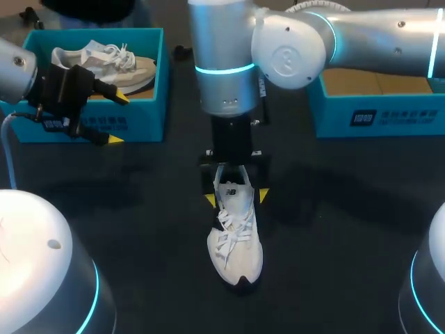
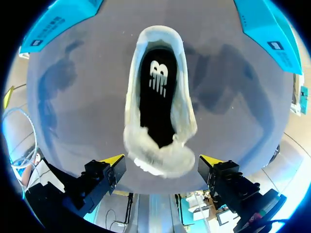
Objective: Take the shoe out of the shoebox, open the shoe tongue, remove and reinsert the insole, then place the shoe into the shoebox
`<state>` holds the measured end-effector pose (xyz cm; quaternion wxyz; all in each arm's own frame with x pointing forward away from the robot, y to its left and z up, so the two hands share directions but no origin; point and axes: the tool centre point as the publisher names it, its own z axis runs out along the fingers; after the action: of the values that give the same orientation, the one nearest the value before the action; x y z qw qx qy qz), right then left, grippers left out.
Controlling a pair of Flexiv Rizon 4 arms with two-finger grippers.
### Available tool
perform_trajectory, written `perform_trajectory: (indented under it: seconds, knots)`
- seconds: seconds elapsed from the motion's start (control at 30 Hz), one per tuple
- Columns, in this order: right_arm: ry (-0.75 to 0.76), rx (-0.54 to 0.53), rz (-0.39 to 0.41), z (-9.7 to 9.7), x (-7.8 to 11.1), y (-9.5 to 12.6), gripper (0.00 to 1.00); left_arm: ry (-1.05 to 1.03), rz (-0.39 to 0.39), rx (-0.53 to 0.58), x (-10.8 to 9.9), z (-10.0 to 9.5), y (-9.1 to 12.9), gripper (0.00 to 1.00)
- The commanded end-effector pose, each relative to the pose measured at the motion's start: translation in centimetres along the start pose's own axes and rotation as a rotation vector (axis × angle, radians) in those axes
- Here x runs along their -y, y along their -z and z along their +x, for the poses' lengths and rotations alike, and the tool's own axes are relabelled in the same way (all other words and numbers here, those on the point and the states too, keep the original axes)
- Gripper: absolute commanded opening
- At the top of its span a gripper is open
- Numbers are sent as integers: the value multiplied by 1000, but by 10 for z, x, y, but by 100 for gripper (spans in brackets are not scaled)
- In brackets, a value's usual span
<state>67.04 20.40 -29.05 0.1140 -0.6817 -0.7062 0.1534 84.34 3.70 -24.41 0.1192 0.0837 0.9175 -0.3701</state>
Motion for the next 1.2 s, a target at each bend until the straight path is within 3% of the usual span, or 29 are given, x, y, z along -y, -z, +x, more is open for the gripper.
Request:
perform_trajectory:
  seconds: [0.03,0.13,0.17,0.2,0.23,0.4,0.47,0.53,0.7,0.9,1.1,1.2]
  knots:
    - [-11,1,-11,3,19,7,100,0,-3,-1,0,0,0,100]
    - [-34,-9,-10,8,29,7,100,0,-3,-1,0,0,0,100]
    - [-40,-11,-13,9,31,6,60,0,-3,-1,0,0,0,100]
    - [-41,-11,-13,9,32,5,48,0,-3,-1,0,0,0,100]
    - [-45,-17,-12,10,33,3,44,0,-3,-1,0,0,0,100]
    - [-49,-21,-9,12,29,-5,39,0,-3,-1,0,0,0,100]
    - [-46,-31,-19,12,23,-8,47,0,-3,-1,0,0,0,100]
    - [-38,-36,-23,12,17,-10,48,0,-3,-1,0,0,0,100]
    - [4,-35,-41,12,-6,-12,31,0,-3,-1,0,0,0,100]
    - [36,-10,-43,2,-28,-15,23,0,-3,-1,0,0,0,100]
    - [23,8,-73,-6,-24,-5,27,0,-3,-1,0,0,0,100]
    - [22,2,-83,-9,-32,-9,28,0,-3,-1,0,0,0,100]
